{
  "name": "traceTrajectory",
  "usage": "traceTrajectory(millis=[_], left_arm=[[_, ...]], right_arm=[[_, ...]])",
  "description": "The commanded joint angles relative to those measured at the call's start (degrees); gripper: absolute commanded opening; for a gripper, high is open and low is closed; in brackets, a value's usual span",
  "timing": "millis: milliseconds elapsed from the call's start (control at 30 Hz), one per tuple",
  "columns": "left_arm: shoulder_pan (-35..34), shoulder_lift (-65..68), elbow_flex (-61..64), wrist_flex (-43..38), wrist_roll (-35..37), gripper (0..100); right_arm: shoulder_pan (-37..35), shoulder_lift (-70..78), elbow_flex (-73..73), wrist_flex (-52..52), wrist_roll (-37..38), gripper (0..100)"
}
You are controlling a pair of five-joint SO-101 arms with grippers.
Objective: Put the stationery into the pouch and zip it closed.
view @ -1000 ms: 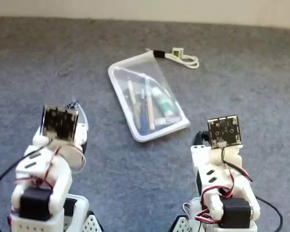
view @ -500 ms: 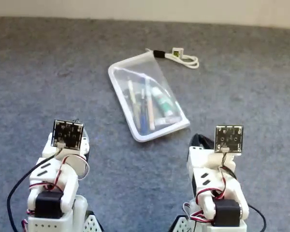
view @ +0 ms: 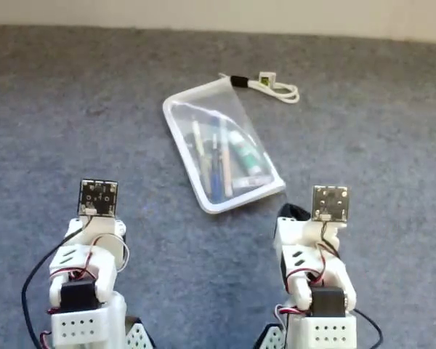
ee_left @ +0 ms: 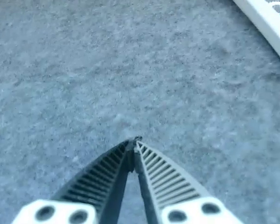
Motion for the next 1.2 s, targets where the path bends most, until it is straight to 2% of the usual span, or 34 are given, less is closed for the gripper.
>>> traceTrajectory(millis=[0, 200, 367, 433, 1167], left_arm=[[-0.9, -0.2, 1.3, 0.4, 0.4, 1], [-0.8, 0.1, 1.3, 3.9, 0.6, 1], [-0.7, 0.0, 1.3, 13.8, 0.6, 1], [-0.7, -0.2, 1.3, 18.2, 0.6, 1], [-0.7, -0.2, 1.3, 17.8, 0.6, 1]], right_arm=[[-0.1, -0.3, 8.8, 3.2, -0.5, 1.2], [-0.1, -0.3, 8.8, 11.6, -0.4, 1.2], [-0.1, -0.3, 8.7, 19.5, -0.4, 1.2], [-0.2, -0.3, 8.7, 19.0, -0.4, 1.2], [-0.2, -0.3, 8.7, 19.0, -0.4, 1.2]])
